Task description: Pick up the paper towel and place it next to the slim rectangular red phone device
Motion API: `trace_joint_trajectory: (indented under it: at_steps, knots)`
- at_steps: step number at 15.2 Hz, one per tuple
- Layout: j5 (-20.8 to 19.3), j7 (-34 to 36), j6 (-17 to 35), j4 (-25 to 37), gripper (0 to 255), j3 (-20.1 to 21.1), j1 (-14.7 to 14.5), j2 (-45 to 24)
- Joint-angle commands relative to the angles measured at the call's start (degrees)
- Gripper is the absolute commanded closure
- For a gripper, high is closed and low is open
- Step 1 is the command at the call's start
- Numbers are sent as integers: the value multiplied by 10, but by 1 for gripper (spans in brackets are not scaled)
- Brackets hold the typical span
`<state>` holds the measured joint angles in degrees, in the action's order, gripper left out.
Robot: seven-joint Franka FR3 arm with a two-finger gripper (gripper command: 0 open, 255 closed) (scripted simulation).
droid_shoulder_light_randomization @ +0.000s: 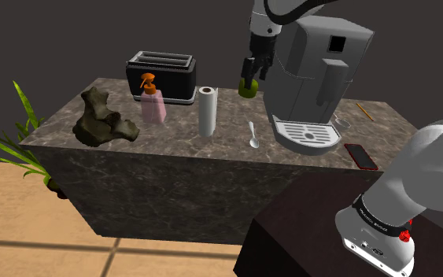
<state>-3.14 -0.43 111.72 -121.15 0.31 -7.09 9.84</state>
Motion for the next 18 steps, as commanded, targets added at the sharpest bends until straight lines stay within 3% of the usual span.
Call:
trace_joint_trajectory:
  at_steps: [1,14,18]
  knots:
    - [0,-14,13,30,0,3,-5,-38]
    - [-13,-71,29,288,0,39,-43,-285]
    - [-14,-70,56,271,0,39,-43,-295]
